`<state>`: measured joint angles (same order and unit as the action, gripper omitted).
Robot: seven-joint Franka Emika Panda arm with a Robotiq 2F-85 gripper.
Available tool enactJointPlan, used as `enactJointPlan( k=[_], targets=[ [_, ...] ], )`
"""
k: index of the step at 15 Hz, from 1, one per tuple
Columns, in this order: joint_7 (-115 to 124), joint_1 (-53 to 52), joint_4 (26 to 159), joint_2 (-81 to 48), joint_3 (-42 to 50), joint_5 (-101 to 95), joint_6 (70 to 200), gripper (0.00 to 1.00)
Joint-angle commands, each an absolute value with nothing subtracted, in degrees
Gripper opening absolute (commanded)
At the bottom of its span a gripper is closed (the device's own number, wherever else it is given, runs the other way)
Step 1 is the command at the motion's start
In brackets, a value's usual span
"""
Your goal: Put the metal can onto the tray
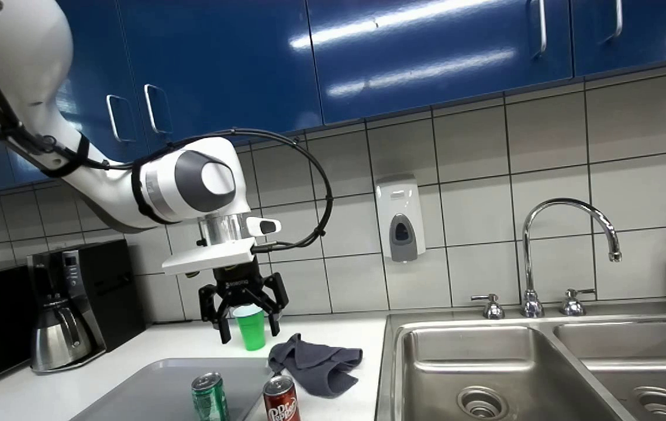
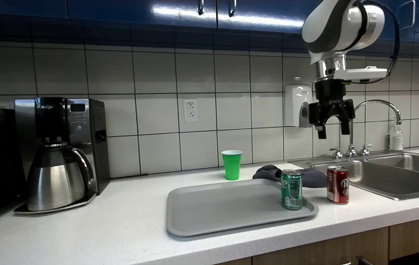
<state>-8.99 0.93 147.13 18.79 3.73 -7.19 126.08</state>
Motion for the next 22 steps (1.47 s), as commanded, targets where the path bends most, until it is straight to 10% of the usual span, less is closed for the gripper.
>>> enactJointPlan(
  k=[1, 22],
  targets=[
    [-7.0, 1.9, 146.3, 15.2, 3.0, -8.6, 127.7, 1.0],
    [-0.6, 3.1, 142.7, 3.3, 3.5, -11.5, 129.6, 1.0]
  ],
)
